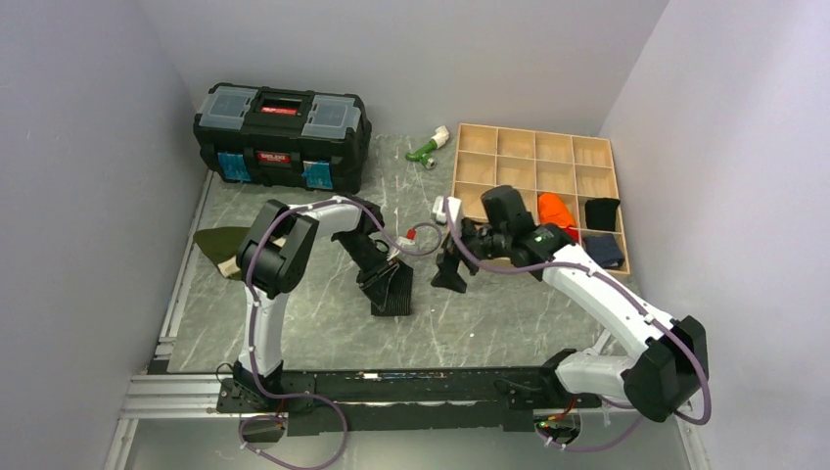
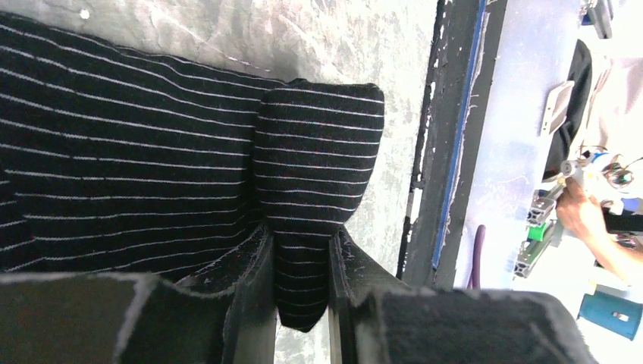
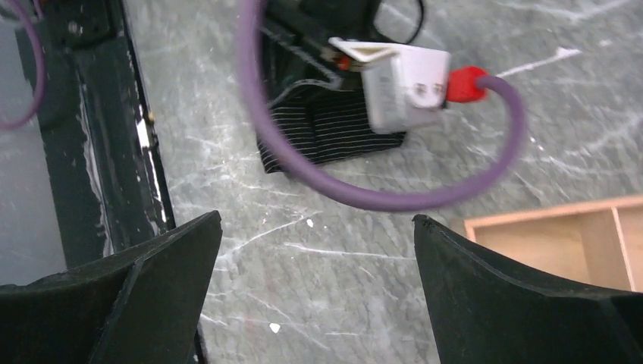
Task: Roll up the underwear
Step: Roll the underwear to the center of the board.
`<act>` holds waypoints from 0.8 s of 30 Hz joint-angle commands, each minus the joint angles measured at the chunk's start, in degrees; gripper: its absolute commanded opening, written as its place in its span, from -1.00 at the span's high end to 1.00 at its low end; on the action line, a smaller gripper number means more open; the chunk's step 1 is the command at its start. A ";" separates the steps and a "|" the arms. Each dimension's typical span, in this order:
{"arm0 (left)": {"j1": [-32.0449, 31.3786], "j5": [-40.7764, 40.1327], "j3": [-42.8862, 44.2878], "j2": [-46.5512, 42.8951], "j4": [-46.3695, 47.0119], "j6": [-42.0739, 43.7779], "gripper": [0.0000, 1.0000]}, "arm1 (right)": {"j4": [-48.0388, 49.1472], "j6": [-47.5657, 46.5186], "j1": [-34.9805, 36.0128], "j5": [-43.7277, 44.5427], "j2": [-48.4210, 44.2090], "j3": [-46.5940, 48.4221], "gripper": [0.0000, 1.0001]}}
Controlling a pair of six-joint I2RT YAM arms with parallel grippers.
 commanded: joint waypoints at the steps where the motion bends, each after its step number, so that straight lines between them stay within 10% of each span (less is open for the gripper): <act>1: 1.02 -2.89 1.04 3.66 -1.25 2.69 1.00 | 3.12 -9.18 6.66 7.33 -0.37 -1.68 -0.94; 24: 2.29 -1.74 5.66 7.70 -5.40 3.49 1.00 | 14.84 -17.36 30.83 31.34 19.59 -2.61 -0.52</act>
